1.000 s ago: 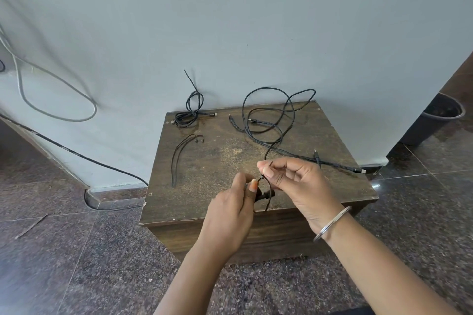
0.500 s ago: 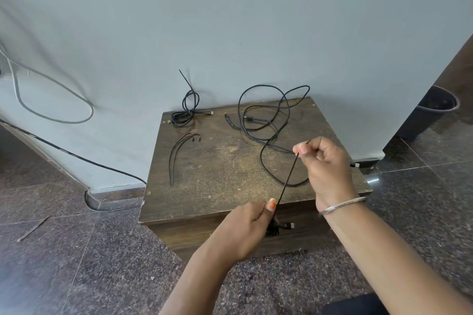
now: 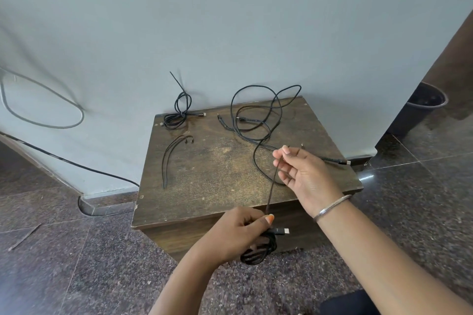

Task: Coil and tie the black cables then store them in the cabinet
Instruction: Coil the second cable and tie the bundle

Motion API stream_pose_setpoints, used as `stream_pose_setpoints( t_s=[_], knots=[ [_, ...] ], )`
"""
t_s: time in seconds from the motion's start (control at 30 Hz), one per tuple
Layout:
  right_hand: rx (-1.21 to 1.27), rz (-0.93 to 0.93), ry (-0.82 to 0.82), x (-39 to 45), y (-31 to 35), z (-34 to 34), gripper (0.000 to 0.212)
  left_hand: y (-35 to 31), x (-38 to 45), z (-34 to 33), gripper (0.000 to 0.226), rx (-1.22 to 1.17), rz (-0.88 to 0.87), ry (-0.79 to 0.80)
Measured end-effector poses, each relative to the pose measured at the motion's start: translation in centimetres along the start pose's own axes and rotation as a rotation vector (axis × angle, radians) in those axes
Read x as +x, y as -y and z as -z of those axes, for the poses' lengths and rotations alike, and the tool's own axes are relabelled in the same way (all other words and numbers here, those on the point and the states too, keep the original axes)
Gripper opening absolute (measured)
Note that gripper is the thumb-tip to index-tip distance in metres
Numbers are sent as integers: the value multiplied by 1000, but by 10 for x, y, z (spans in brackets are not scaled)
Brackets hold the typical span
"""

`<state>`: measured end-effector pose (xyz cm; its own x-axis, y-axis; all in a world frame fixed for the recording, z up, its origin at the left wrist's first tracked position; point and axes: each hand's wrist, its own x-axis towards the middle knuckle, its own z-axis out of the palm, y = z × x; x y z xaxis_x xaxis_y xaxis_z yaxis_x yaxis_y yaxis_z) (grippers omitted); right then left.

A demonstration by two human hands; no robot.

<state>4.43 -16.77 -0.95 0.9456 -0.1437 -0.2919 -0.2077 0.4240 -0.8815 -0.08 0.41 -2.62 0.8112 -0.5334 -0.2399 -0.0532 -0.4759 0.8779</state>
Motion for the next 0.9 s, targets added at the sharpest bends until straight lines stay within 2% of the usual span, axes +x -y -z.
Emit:
stream_pose_setpoints(
  t_s=[0.07,0.17,0.27,0.4,0.53,0.63,0.73,0.9],
  knots=[
    [57,-36,75,-2,-1,-1,20,1,2,3,33,-12,20,-69],
    [54,-87,133,-6,-5,-3,30,-1,9,6,23,-168,48,-207],
    [-153,-56,207,-13,-11,-7,20,0,12,9,17,-389,91,-343],
    [-521,38,300,-21,-18,-15,23,5,10,15,16,-478,121,-420],
    [-580,82,315,-24,-26,-22,10,7,9,18,15,-445,132,-458],
    [-736,206,291,-24,-27,-23,2,9,10,19,15,-329,135,-449],
    [-837,302,260,-22,-27,-21,17,7,10,18,9,-264,110,-419],
    [-874,400,144,-17,-26,-15,19,2,10,17,8,-271,52,-345]
  ],
)
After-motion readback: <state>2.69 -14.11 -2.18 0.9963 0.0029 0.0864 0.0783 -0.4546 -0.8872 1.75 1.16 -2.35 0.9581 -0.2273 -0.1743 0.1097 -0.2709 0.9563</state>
